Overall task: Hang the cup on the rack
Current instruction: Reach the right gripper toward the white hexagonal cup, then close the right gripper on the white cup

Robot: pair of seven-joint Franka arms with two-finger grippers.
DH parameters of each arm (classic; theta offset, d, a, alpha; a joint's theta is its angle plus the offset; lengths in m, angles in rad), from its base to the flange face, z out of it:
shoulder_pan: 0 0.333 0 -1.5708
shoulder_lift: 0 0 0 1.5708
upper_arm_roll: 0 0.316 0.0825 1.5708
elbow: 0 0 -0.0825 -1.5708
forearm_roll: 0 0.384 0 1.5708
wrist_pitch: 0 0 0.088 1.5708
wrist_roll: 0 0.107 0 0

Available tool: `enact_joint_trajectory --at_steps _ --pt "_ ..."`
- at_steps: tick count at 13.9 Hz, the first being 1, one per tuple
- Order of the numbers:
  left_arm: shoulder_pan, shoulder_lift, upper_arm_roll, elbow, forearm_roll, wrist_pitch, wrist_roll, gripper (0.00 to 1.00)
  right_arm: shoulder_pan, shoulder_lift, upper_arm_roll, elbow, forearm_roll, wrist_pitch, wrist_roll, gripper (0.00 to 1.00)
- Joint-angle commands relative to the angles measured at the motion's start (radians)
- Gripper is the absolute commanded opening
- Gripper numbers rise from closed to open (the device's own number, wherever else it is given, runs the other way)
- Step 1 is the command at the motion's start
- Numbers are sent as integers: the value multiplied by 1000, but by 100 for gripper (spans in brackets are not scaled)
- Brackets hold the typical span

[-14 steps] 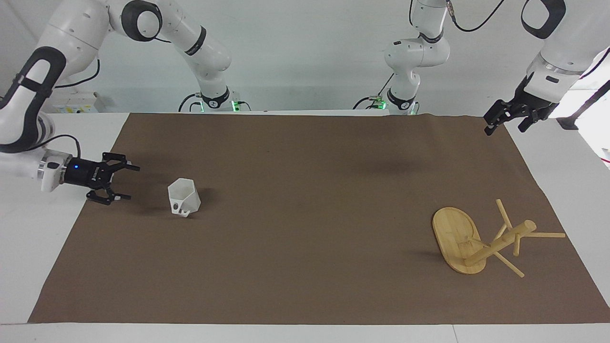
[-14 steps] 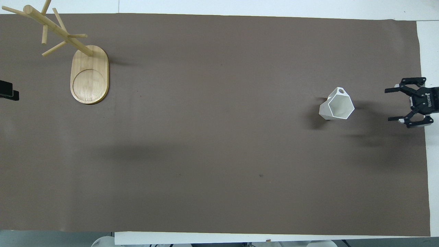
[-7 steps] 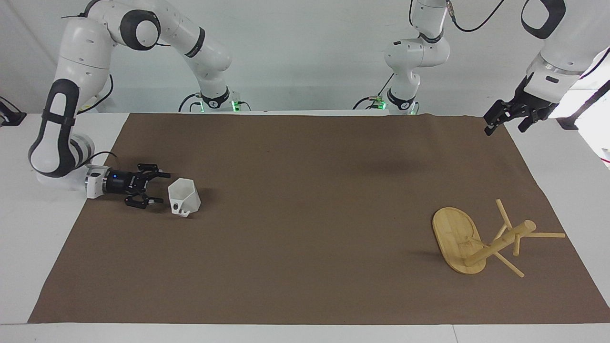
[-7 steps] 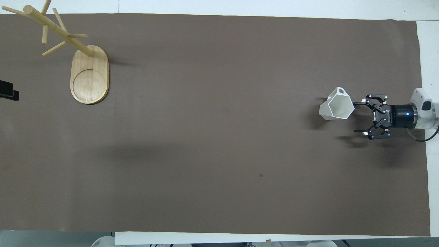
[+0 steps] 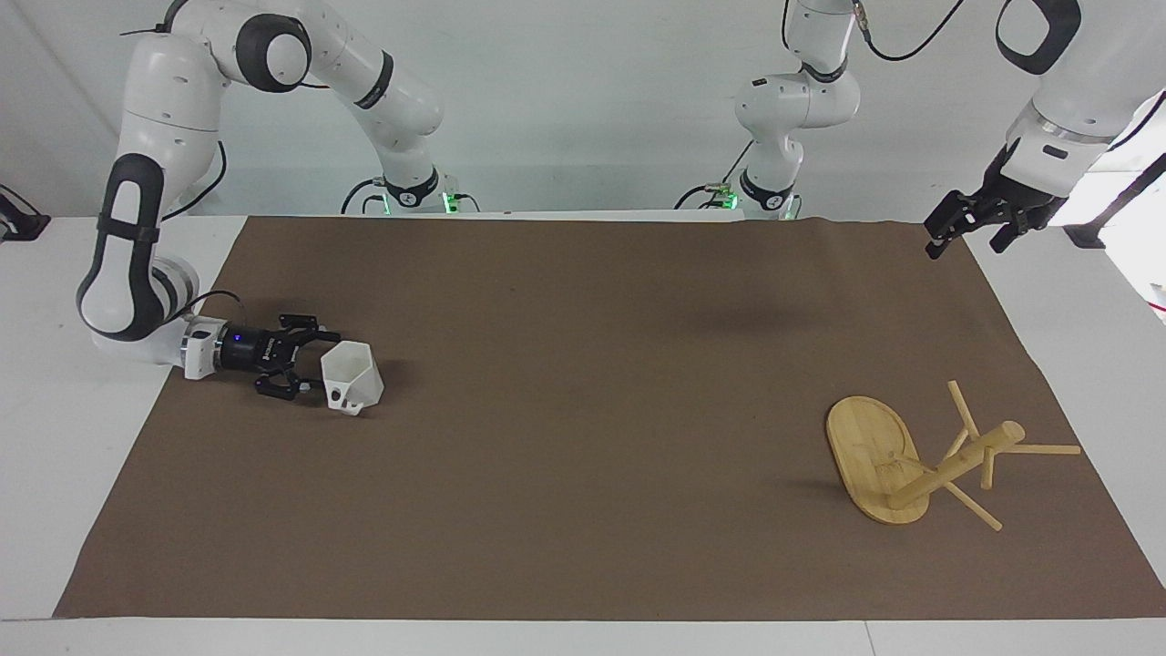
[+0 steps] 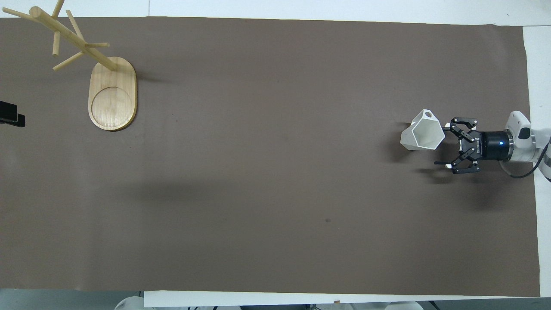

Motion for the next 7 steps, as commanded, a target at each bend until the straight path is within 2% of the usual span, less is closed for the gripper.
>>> enact_joint_trajectory --at_steps 1,7 --pt "-6 -12 -1 -5 12 -22 4 100 3 -30 2 -51 43 35 -12 100" --pt "4 -9 1 -5 9 15 6 100 27 -32 4 -63 65 67 -12 100"
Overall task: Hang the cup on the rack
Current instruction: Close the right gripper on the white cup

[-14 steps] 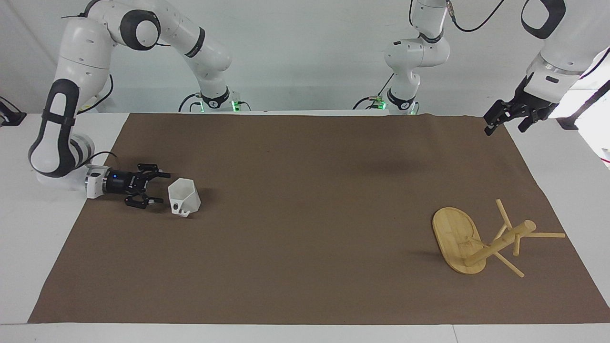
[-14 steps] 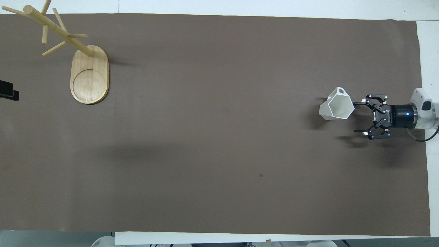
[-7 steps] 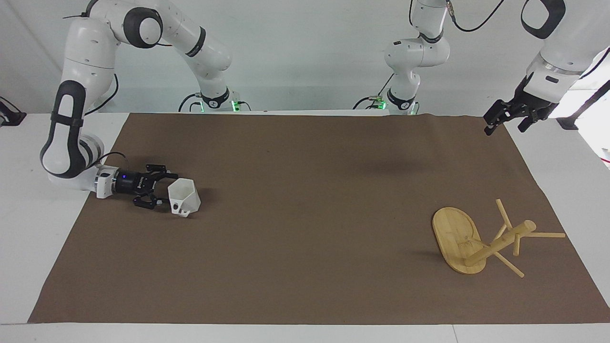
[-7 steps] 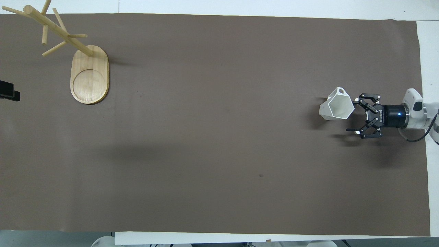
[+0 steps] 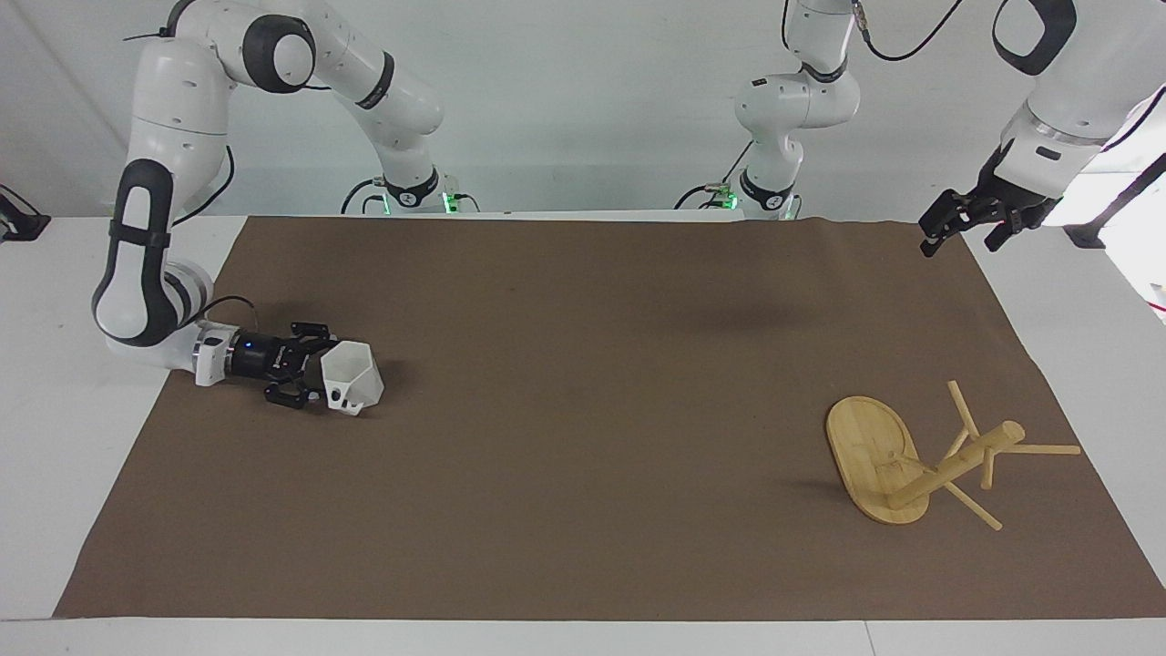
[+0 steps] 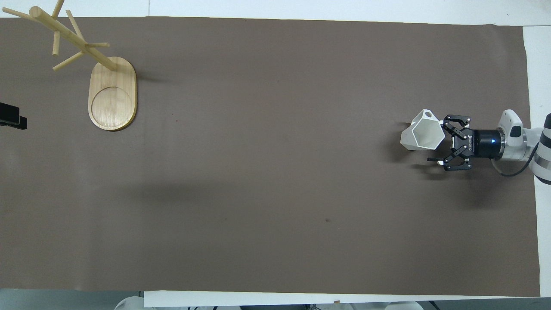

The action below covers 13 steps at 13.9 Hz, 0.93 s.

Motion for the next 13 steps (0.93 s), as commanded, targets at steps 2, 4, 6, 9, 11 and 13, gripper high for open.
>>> enact_joint_trajectory --at_steps 2,4,6,9,11,13 --pt "5 -8 0 -4 -8 21 0 100 19 -32 4 -46 35 35 -15 100" --pt "8 -8 3 -4 -25 21 0 100 20 -32 4 -54 35 37 -18 100" --pt "7 -9 3 -7 -25 22 -2 100 22 -33 4 -60 35 38 -21 100" --pt "7 -15 3 -28 -25 35 -2 100 22 -33 5 -57 38 46 -32 100" --pt "7 -15 3 -28 -25 35 -2 100 22 -33 8 -60 46 43 -32 100" --pt "7 -17 5 -30 -25 35 -2 100 23 -33 13 -61 55 37 -40 100"
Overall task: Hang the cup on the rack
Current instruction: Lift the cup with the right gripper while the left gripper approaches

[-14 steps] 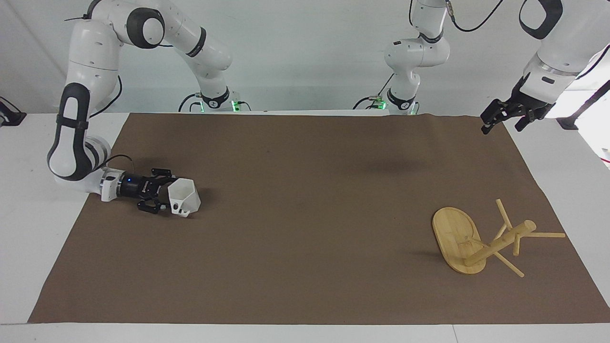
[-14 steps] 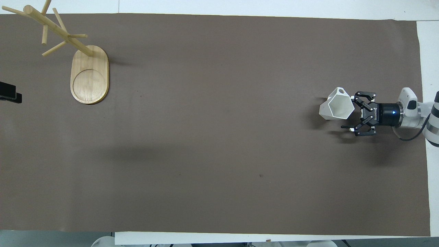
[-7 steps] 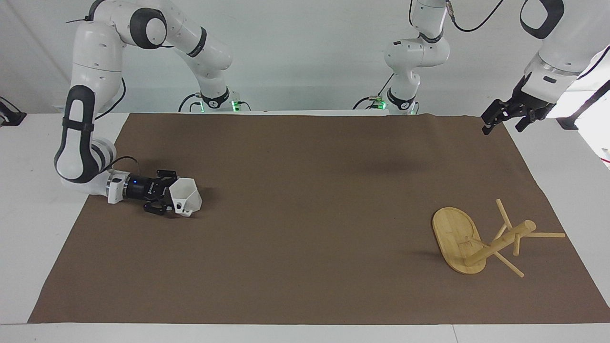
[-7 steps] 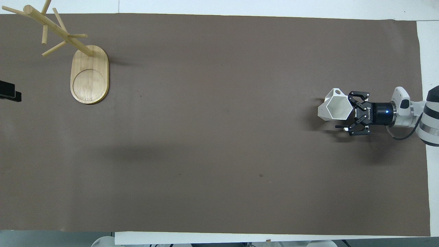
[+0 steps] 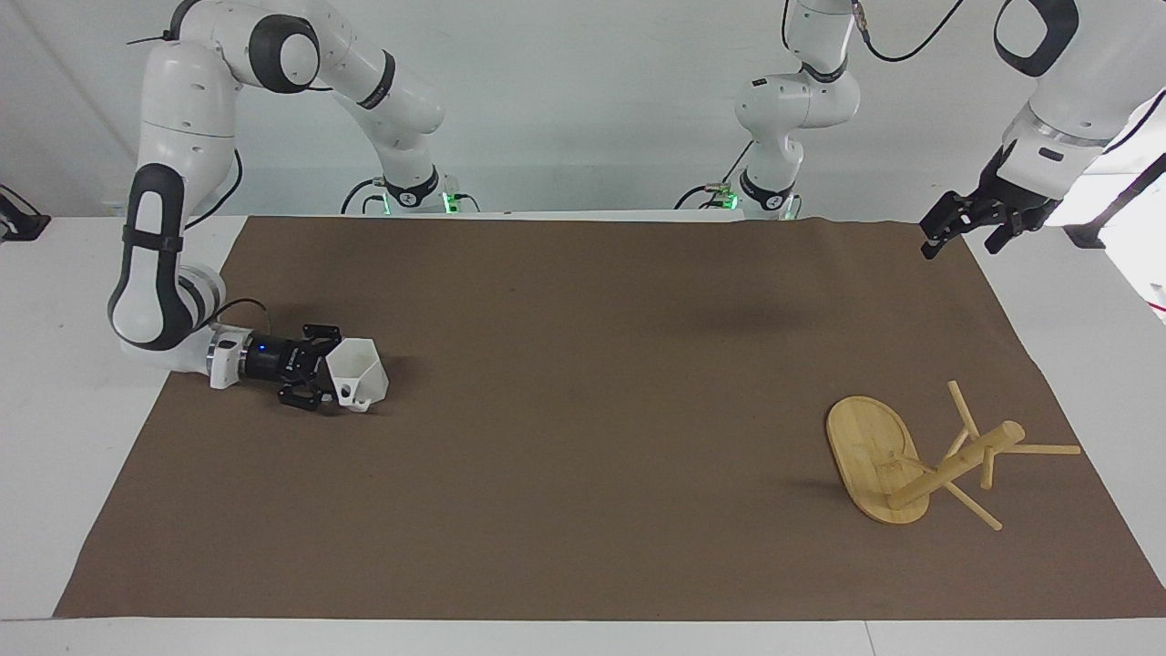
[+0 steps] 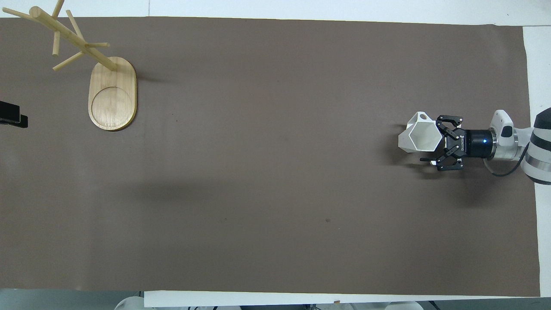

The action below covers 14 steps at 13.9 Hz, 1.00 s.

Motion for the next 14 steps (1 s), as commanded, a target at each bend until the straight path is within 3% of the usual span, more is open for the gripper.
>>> enact_joint_trajectory --at_steps 1,7,14 --pt "7 -19 0 -33 -14 25 -1 100 -3 -29 13 -42 31 15 -33 100" --pt "7 -20 1 -37 -14 31 -1 100 -1 -49 18 -103 73 -11 -65 100" --pt "5 -20 1 -37 -14 31 -1 100 36 -49 24 -103 78 -5 -73 99"
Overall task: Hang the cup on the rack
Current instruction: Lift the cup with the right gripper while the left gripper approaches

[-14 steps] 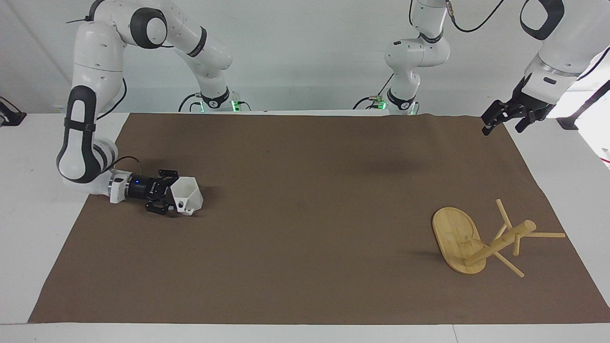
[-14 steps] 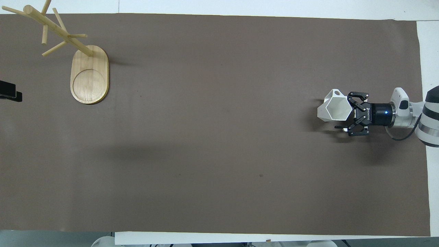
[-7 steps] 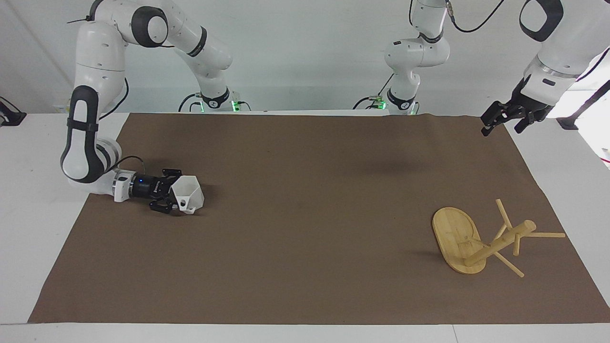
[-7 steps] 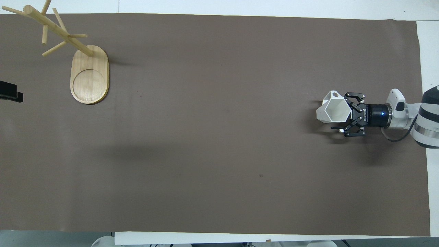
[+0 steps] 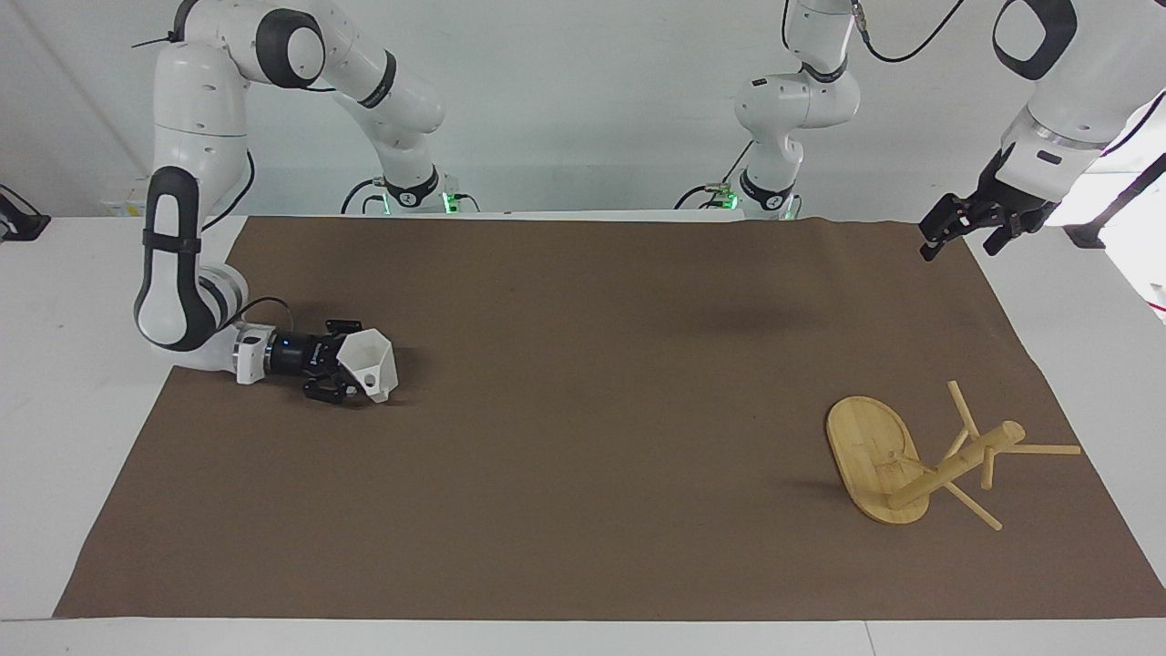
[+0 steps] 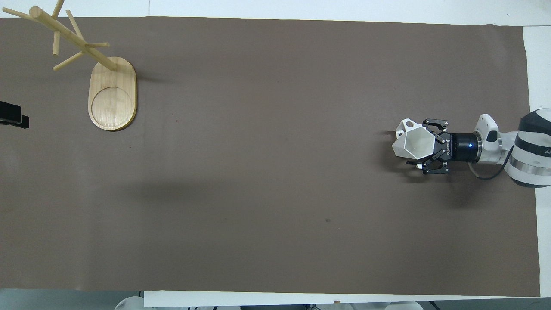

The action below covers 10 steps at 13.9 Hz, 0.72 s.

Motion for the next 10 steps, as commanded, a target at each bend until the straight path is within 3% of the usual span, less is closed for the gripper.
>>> enact_joint_trajectory --at_steps 1,6,7,10 --pt "5 -20 1 -30 -14 26 -1 100 6 -29 0 -30 28 14 -25 99" --pt "5 -20 0 -30 -14 26 -1 100 32 -29 0 -30 52 31 -23 96" --pt "5 -20 0 -30 -14 27 -1 100 32 -29 0 -31 52 29 -23 89" --pt "-1 -20 0 -30 -14 39 -1 100 35 -29 0 -31 49 31 -20 43"
